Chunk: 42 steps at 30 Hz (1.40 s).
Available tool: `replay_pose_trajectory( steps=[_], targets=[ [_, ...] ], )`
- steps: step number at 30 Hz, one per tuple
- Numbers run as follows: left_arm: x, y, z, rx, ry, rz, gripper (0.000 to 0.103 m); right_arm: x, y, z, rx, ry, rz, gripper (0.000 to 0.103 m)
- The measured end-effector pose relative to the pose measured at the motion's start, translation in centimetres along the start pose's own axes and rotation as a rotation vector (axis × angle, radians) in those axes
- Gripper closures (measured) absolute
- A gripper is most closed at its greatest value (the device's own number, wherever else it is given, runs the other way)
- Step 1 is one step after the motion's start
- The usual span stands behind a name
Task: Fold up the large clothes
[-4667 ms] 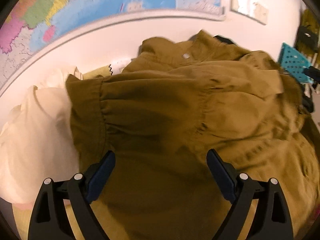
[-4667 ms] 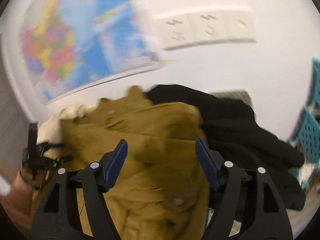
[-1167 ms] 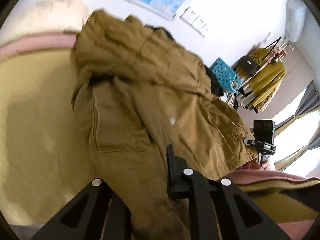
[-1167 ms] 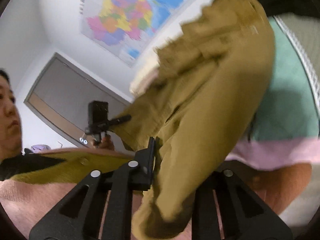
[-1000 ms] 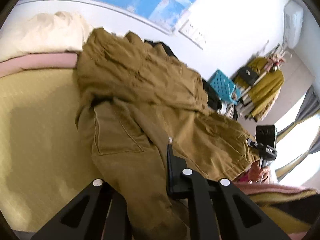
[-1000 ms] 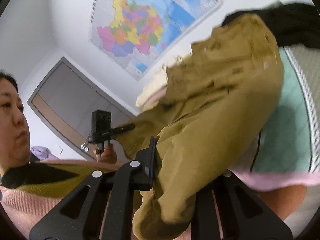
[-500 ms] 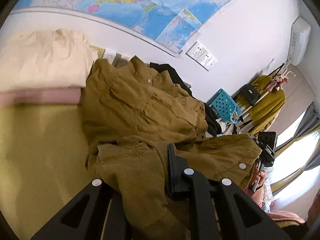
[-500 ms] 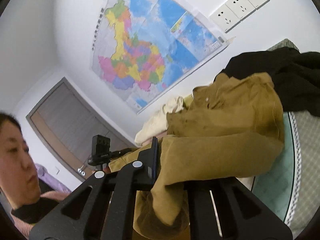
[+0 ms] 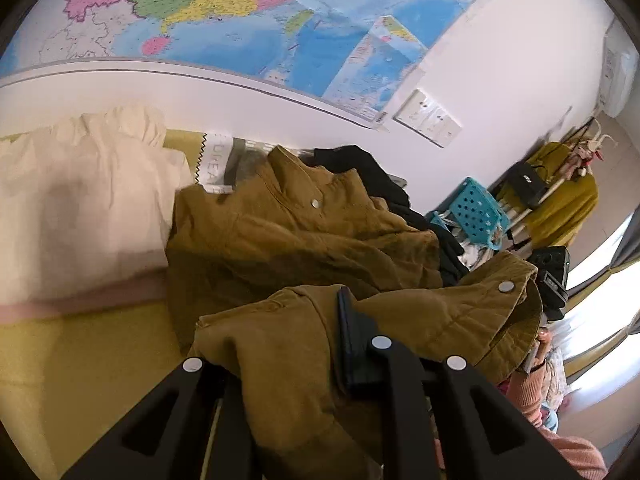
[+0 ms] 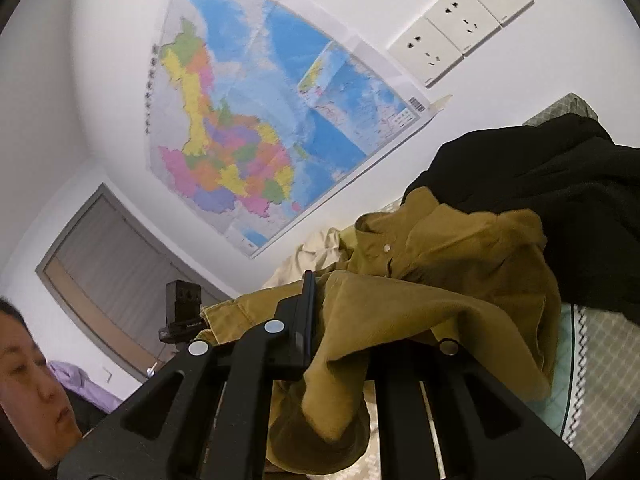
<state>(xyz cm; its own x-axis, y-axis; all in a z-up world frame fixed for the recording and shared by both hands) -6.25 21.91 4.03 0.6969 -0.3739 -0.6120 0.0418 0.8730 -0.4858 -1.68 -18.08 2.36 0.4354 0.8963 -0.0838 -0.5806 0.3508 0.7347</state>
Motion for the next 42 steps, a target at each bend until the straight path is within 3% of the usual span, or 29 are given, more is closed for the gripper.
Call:
replay_pose_trajectory(
  steps=[11,22,31,32,33,34,37,42],
  targets=[
    [4.7,3.0,4.1,-0.061,0.065,0.043,0.09,4.4,-4.3,3.3,0.079,0.027,-0.05,0.094],
    [8.6,5.6,5.5,-0.113,0.125,0.077,0.089,7.1,-8.2,4.4,0.148,0.05,-0.114,0.093],
    [11.6,7.1,6.0,-0.145,0.163,0.118,0.089,7.9,-10.3,4.5,0.178,0.058,-0.165,0.086],
    [12.0,7.3,6.0,-0.153,0.17,0.121,0.089,7.8,-10.4,4.6,0.184,0.053,-0.174,0.083],
    [12.3,7.5,6.1,-0.157,0.172,0.121,0.089,7.8,-10.6,4.7,0.189,0.049,-0.183,0.07],
    [12.6,7.7,6.1,-0.164,0.175,0.124,0.089,7.7,-10.7,4.8,0.194,0.046,-0.189,0.065],
    [13.4,8.0,6.2,-0.161,0.182,0.138,0.089,7.3,-10.7,5.2,0.187,0.024,-0.209,0.061],
    [14.1,8.5,6.2,-0.194,0.194,0.136,0.089,6.0,-8.8,5.8,0.135,-0.036,-0.214,0.044]
  ],
)
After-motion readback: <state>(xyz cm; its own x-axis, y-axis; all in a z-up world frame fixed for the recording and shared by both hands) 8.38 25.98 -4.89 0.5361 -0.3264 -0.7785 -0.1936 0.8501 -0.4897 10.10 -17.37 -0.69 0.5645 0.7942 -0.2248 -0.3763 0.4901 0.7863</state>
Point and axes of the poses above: each gripper's, at about its wrist camera, not at the fingertips, and x roughly the way its jaws point, y to its left, z to its top, the point moved 9 cm from there along x, roughly the way its jaws point, and after that the axes turned 6 degrees about -y, right-handed, at the moved point
